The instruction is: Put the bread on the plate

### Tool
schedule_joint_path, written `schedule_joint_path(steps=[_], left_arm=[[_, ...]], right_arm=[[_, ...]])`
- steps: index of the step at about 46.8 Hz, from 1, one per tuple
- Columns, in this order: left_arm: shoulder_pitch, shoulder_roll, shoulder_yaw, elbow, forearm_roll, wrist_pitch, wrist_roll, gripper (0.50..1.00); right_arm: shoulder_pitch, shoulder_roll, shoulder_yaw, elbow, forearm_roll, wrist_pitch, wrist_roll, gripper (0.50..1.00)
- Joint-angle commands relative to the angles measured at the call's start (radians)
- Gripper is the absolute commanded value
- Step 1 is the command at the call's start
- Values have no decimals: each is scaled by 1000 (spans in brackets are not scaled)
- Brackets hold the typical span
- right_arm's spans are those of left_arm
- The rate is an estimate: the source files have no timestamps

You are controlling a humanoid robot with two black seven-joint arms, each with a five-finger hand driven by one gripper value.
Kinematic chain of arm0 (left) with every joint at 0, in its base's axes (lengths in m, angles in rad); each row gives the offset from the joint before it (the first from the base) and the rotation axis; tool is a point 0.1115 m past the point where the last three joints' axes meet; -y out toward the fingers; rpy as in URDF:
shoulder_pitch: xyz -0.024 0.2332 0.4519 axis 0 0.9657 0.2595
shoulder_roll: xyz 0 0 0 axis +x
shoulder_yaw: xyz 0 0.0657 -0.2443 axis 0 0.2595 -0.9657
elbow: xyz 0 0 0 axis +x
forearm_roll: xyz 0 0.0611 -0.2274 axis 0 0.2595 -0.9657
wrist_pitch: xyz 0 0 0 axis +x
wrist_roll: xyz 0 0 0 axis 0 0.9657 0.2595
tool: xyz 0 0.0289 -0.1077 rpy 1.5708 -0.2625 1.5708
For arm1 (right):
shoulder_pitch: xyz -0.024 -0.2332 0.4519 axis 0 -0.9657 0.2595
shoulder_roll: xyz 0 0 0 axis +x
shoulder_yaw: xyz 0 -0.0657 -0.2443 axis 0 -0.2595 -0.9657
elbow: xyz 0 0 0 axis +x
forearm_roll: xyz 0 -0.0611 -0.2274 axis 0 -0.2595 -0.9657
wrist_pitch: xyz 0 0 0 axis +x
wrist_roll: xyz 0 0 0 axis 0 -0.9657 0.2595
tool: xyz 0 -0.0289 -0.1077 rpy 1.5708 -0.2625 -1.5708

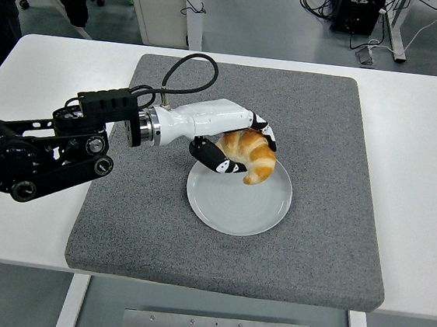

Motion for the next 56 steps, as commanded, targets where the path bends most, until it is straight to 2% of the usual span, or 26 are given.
schedule_joint_path(steps=[1, 8, 20, 39, 51, 56], left_arm=[[8, -3, 3, 0, 0, 16, 0, 631], [41, -6, 5, 2, 1, 36, -5, 634], [44, -26, 18, 3, 3, 38, -5, 637], [44, -23, 61, 14, 12, 81, -5, 658], [51, -24, 118, 51, 46, 157, -5, 663], [51, -26, 126, 55, 46, 167, -5, 663]], right_arm=[[0, 0, 0, 0, 0, 0, 0, 1000], [0, 0, 0, 0, 0, 0, 2, 1000], [-2, 0, 0, 0, 0, 0, 0, 1000], [0, 0, 0, 0, 0, 0, 0, 1000], [0, 0, 0, 0, 0, 0, 0, 1000], [0, 0, 0, 0, 0, 0, 0, 1000]])
